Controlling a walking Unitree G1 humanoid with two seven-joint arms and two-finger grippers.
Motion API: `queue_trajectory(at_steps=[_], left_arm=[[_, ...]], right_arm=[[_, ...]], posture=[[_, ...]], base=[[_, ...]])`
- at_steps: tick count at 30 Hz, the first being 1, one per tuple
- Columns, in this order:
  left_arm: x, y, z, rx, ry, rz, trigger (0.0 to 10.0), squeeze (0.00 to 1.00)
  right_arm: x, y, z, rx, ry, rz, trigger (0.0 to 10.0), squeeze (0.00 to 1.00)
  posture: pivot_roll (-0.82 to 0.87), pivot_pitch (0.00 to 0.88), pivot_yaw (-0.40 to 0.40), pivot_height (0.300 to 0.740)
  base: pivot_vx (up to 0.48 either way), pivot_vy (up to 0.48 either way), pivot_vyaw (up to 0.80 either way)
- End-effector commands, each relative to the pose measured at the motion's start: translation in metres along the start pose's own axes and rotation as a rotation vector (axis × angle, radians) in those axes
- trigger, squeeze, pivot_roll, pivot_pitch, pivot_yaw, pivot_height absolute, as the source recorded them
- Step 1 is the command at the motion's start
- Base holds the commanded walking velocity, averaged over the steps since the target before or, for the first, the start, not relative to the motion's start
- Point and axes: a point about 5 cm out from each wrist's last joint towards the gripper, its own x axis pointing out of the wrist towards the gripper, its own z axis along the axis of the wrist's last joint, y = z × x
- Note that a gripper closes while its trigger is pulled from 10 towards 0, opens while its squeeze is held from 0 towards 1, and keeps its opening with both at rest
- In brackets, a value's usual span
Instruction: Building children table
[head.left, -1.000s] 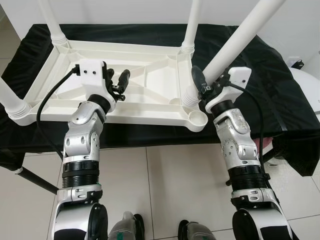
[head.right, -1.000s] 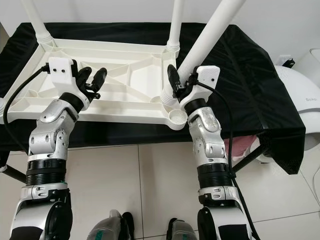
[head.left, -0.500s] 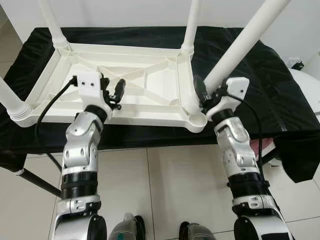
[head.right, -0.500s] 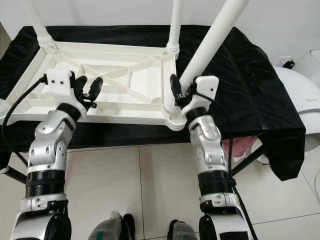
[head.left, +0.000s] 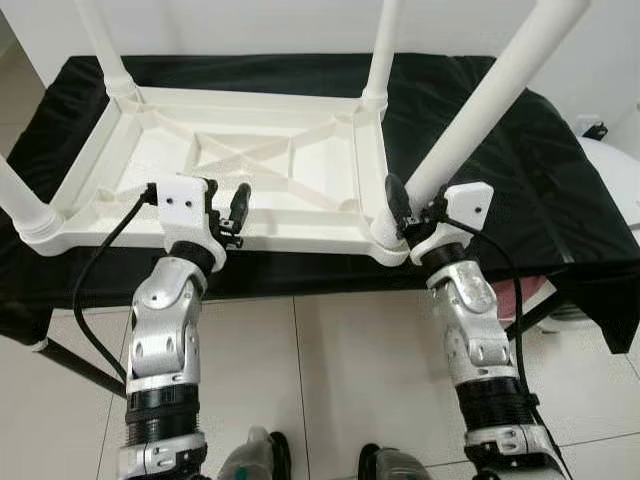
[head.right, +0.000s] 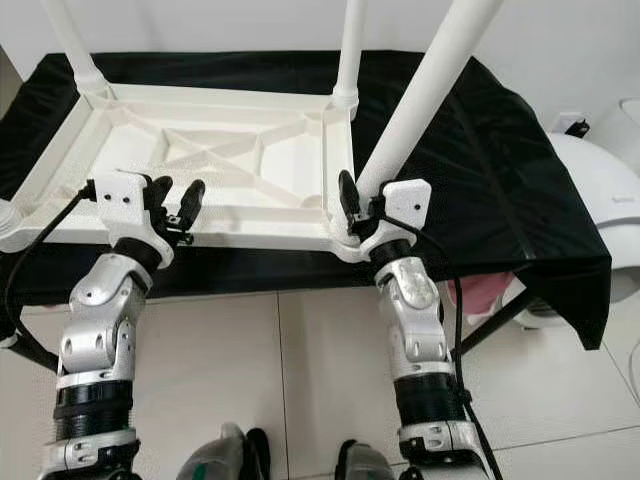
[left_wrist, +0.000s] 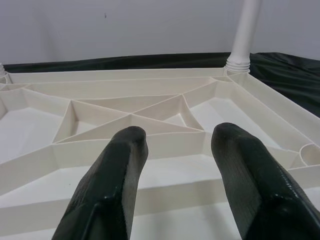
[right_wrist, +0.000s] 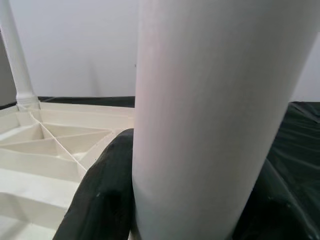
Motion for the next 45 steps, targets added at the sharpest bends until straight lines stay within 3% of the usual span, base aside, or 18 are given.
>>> queue_trajectory(at_steps=[1, 10, 18, 25, 30, 45], left_arm=[[-0.005, 0.012, 0.003, 0.019, -0.014, 0.239, 10.0, 0.00], [-0.011, 0.018, 0.016, 0.038, -0.048, 0.273, 10.0, 0.00], [-0.013, 0.013, 0.028, 0.065, -0.076, 0.255, 10.0, 0.00], [-0.011, 0.001, 0.024, 0.104, -0.062, 0.178, 10.0, 0.00], [-0.011, -0.017, 0.014, 0.101, -0.001, 0.070, 10.0, 0.00], [-0.010, -0.021, 0.012, 0.141, 0.020, 0.045, 10.0, 0.00]], right_arm=[[-0.002, 0.001, 0.005, -0.011, -0.028, -0.007, 10.0, 0.00], [-0.007, 0.001, 0.013, -0.012, -0.050, -0.026, 10.0, 0.00], [-0.004, 0.004, 0.023, -0.036, -0.071, -0.010, 10.0, 0.00], [-0.002, 0.002, 0.021, -0.047, -0.056, 0.004, 10.0, 0.00], [0.000, -0.002, 0.022, -0.062, -0.046, 0.004, 10.0, 0.00], [0.008, 0.001, 0.018, -0.080, 0.013, 0.097, 10.0, 0.00]], posture=[[-0.05, 0.113, 0.029, 0.740], [-0.05, 0.116, 0.036, 0.740], [-0.05, 0.124, 0.034, 0.740], [-0.04, 0.138, 0.030, 0.740], [-0.04, 0.145, 0.031, 0.740], [-0.04, 0.152, 0.025, 0.740]], base=[[0.000, 0.000, 0.00], [0.000, 0.000, 0.00], [0.000, 0.000, 0.00], [0.000, 0.000, 0.00], [0.000, 0.000, 0.00], [0.000, 0.000, 0.00]])
